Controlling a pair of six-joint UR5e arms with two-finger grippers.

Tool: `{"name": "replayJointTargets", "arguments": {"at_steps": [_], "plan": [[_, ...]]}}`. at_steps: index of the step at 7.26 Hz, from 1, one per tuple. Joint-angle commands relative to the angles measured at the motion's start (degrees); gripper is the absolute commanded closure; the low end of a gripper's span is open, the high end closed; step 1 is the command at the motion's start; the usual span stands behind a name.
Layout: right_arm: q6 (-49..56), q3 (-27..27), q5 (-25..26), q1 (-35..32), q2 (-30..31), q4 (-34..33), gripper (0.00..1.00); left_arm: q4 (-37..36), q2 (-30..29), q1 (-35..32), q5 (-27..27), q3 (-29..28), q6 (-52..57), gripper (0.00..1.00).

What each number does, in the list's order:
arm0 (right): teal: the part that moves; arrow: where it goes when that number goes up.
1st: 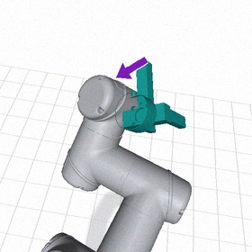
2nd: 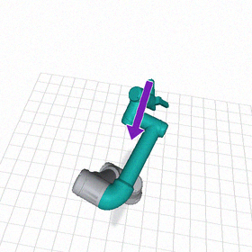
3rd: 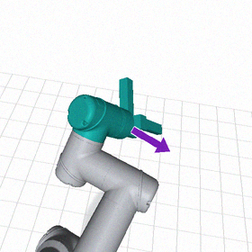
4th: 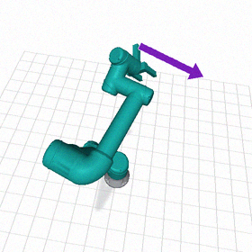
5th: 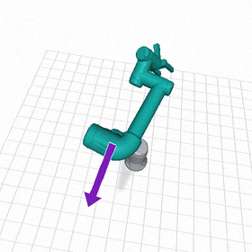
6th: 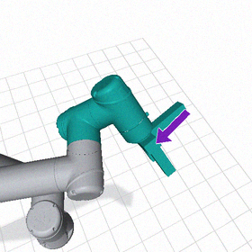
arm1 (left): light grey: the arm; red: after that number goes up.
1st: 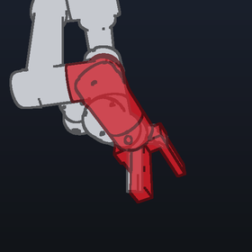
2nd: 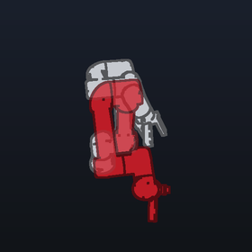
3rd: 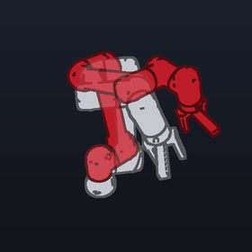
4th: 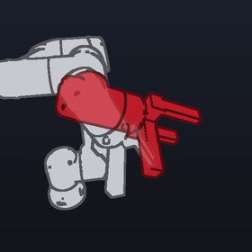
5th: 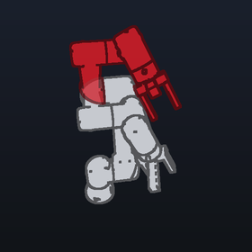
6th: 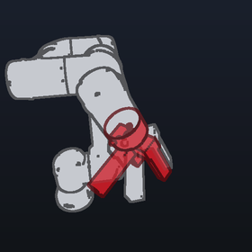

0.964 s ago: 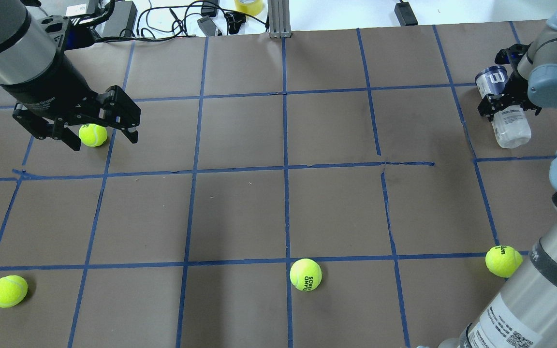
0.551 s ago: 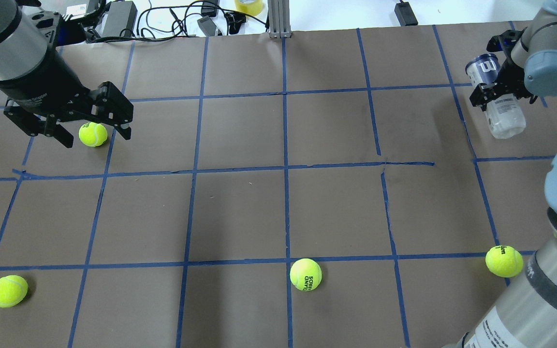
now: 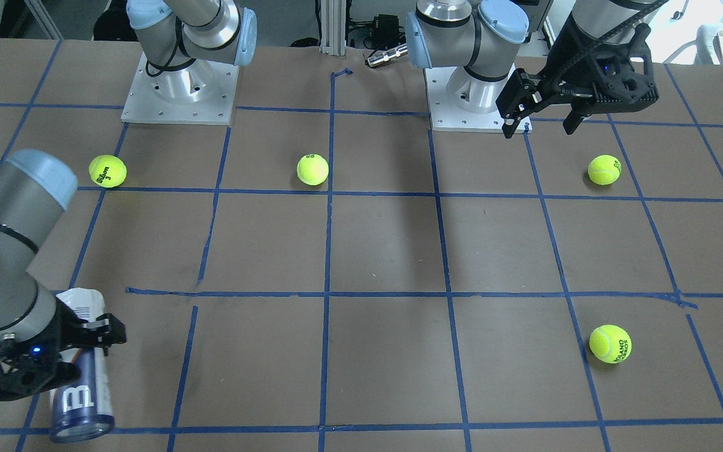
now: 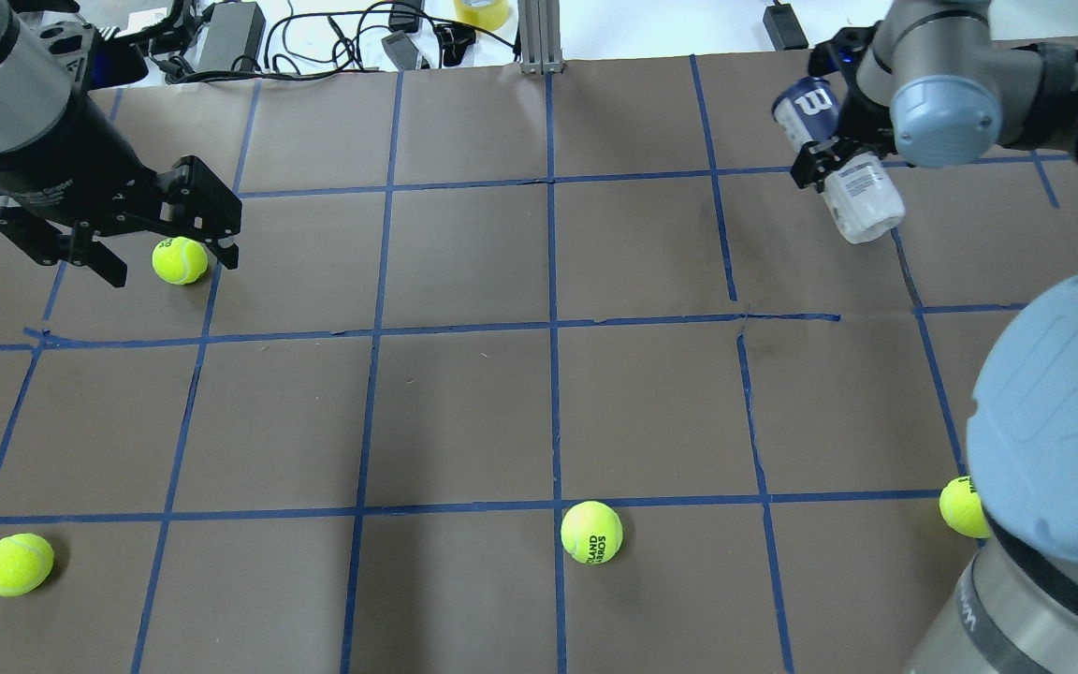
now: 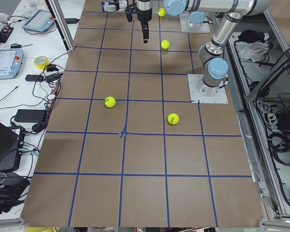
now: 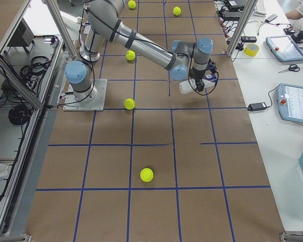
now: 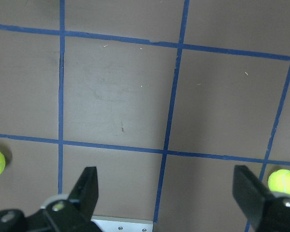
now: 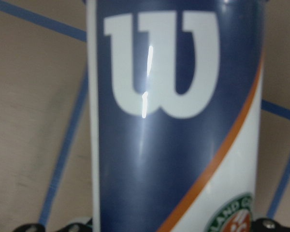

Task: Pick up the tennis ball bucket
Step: 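Lift the tube with the right gripper and carry it toward the table center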

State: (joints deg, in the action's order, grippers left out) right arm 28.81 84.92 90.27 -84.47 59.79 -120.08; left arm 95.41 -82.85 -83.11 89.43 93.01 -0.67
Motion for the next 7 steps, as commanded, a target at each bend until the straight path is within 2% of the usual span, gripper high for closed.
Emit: {"name": "replayJointTargets", "arguments": {"at_steps": [1,2,3,5,6,7], "plan": [[-0.15,-2.99,-0.44,-10.67,-1.77,-0.60,0.36,1.70,0.05,0.75,4.13,-0.10,0.23,0.00],[-0.50,-4.22,-0.53,-15.76,-3.35,-1.64,0.35,1.45,-0.64,2.59,9.48,-0.28,1.45,0.00],[0.54,-6.32,-0.45,-19.03,-4.93,-2.96,0.35,1.10,-1.26,4.95,9.27,-0.45,3.73,0.00],[9.64,-7.40,0.25,-24.31,-8.01,-10.48,0.32,0.40,-1.44,10.83,3.40,-0.37,9.34,0.00],[14.04,-7.48,0.34,-27.56,-9.59,-12.09,0.32,0.48,-1.44,13.56,3.03,-0.19,12.59,0.00],[20.00,-7.83,0.78,-30.20,-10.99,-16.37,0.31,0.48,-1.53,14.55,3.03,-0.19,12.80,0.00]]}}
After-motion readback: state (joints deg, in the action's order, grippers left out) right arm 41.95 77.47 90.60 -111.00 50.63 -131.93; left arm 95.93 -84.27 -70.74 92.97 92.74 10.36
